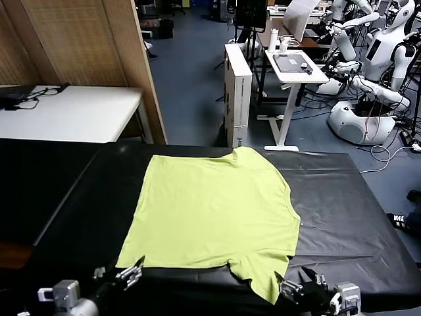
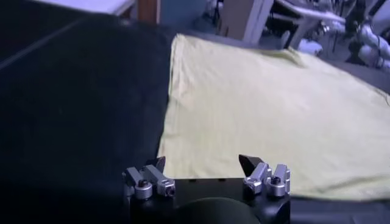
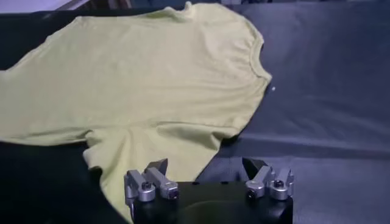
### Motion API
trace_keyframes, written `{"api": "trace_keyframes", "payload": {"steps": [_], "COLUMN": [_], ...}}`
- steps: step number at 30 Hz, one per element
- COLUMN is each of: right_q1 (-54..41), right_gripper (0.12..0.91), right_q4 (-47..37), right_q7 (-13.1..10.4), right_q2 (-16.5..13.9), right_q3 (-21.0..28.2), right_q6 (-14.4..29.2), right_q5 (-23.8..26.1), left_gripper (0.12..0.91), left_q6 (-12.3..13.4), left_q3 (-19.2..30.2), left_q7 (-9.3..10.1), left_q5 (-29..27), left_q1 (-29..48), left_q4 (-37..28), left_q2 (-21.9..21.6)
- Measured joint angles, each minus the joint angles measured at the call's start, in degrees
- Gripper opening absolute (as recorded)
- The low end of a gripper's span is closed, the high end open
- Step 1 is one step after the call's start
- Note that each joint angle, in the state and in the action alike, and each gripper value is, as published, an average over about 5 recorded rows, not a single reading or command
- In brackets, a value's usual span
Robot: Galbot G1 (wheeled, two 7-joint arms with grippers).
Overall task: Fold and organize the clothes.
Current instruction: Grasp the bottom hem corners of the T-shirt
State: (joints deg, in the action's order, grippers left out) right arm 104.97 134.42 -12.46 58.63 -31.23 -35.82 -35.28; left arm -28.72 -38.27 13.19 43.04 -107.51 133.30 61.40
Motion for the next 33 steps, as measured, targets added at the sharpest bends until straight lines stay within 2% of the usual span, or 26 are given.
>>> {"api": "trace_keyframes", "payload": {"steps": [11,14,17,21,23,26,27,31,33], "right_q1": [-0.28,-0.37,-0.53,-0.7,-0.67,-0.29,-0.05,1.48,2.71], "right_gripper": [0.903,0.836,0.681,0.439,0.345,0.198,0.153,0.139,0.139], "right_q4": [-0.45,-0.61,-0.81,-1.02,-1.07,-0.77,-0.53,1.26,2.54], "right_q7": [1.06,1.49,1.81,1.92,1.95,1.86,1.69,0.23,-0.55], "right_q2": [0.27,0.32,0.38,0.5,0.57,0.59,0.55,0.13,0.02], "right_q3": [1.46,1.72,1.97,2.11,2.04,1.68,1.48,0.36,-0.15], "right_q6": [0.09,0.17,0.28,0.47,0.68,0.98,1.0,0.22,-0.68], "right_q5": [1.48,1.84,1.95,1.95,1.94,1.91,1.91,1.89,1.88], "left_gripper": [0.907,0.907,0.881,0.766,0.698,0.585,0.525,0.276,0.206], "left_q6": [1.17,1.29,1.35,1.54,1.61,1.58,1.55,1.53,1.58], "left_q3": [-0.15,-0.1,-0.02,0.06,0.07,0.08,0.08,0.22,0.3], "left_q7": [0.59,0.58,0.62,0.79,0.84,0.95,1.0,1.41,1.76], "left_q5": [-1.14,-1.1,-1.1,-1.14,-1.14,-1.11,-1.05,-0.56,-0.33], "left_q1": [-0.08,-0.11,-0.04,0.02,-0.02,-0.17,-0.23,-0.28,-0.24], "left_q4": [-2.03,-2.45,-2.82,-3.24,-3.3,-3.29,-3.29,-3.39,-3.46], "left_q2": [0.91,1.25,1.59,1.86,1.92,2.02,2.05,2.22,2.31]}}
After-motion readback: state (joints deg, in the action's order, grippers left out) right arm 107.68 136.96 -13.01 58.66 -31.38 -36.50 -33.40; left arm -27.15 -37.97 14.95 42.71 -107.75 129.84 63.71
